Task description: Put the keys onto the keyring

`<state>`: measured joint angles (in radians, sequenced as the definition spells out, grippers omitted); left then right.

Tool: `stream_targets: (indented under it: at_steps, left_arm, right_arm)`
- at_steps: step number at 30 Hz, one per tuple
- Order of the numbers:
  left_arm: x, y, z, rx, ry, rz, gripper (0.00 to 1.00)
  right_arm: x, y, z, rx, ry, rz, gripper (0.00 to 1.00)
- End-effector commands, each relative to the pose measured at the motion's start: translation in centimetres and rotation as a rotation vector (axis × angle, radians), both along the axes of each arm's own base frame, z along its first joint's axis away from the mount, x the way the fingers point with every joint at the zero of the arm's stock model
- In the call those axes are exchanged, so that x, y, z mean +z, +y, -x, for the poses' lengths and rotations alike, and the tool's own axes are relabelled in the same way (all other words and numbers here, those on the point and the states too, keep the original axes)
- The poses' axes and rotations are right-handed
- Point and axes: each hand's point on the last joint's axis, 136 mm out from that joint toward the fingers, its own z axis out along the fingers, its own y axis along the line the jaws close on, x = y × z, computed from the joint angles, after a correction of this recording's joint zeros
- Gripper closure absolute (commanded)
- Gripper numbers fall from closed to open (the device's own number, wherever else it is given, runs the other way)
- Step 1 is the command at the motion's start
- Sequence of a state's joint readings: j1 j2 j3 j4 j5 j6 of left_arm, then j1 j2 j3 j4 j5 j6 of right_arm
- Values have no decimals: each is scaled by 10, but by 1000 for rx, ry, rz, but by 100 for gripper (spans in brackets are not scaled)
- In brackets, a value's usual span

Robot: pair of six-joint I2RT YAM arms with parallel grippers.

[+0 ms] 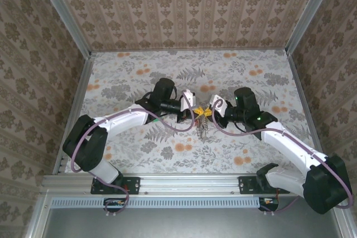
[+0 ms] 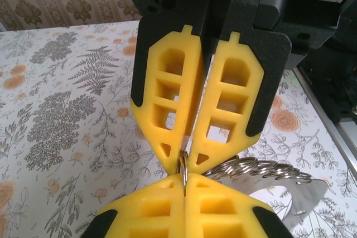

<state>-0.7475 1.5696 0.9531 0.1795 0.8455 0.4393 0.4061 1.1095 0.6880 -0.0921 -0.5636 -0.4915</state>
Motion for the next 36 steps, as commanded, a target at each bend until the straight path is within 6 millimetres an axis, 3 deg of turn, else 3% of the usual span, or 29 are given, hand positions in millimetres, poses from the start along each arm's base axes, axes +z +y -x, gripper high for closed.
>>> stream_targets:
  at_steps: [1, 17, 25, 29, 32, 36]
  left_arm:
    - [39, -2, 7, -48, -34, 147, 100]
    - [56, -1, 8, -39, -30, 257, 100]
    - [55, -2, 10, -50, -22, 255, 100]
    - [50, -2, 7, -30, -24, 223, 100]
    - [41, -2, 2, -7, -31, 166, 88]
    - [32, -2, 0, 6, -55, 86, 82]
  right_arm:
    - [16, 5, -2, 21, -32, -77, 86]
    - [13, -4, -5, 60, 9, -78, 84]
    - [27, 1, -7, 71, -2, -128, 99]
    - [31, -1, -6, 65, -3, -112, 100]
    - [33, -2, -5, 57, -10, -81, 100]
    - [30, -2, -2, 50, -16, -12, 100]
